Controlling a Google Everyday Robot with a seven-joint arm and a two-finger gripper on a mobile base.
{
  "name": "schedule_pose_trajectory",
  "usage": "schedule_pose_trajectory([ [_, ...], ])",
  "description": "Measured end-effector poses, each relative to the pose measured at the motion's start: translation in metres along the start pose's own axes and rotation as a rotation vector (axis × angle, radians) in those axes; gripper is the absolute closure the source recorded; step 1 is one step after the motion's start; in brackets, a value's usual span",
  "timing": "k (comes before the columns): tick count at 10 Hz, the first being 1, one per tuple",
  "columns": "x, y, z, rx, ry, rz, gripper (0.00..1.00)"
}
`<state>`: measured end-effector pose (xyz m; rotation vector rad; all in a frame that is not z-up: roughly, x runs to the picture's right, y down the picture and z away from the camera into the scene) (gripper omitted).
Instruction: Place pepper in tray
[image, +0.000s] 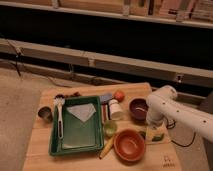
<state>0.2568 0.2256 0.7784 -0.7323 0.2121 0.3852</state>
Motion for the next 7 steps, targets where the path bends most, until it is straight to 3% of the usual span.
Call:
schedule_pose_trajectory([
  [7, 0.0103, 0.0011, 0.0033, -0.002, 0.051, 0.023, 0.20],
])
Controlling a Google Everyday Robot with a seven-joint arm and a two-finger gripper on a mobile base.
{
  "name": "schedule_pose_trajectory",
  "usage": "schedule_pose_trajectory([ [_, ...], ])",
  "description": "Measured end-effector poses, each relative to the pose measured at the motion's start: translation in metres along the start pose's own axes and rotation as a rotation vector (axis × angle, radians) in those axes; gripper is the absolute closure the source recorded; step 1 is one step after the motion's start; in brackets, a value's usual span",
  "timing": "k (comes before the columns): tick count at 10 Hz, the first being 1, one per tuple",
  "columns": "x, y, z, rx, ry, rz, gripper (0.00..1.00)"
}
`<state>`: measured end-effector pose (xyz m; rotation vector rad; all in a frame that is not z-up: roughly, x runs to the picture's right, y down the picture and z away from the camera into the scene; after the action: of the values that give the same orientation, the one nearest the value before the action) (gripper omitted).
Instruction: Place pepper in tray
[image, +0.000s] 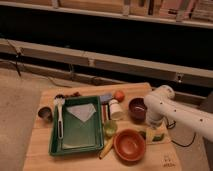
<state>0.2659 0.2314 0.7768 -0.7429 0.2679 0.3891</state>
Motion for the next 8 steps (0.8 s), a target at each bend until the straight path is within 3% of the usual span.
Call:
schedule_pose_trajectory([
  [4, -0.004, -0.001, 0.006, -0.007, 0.021, -0.016, 0.20],
  [8, -0.006, -0.003, 0.015, -0.031, 0.010, -0.023, 0.20],
])
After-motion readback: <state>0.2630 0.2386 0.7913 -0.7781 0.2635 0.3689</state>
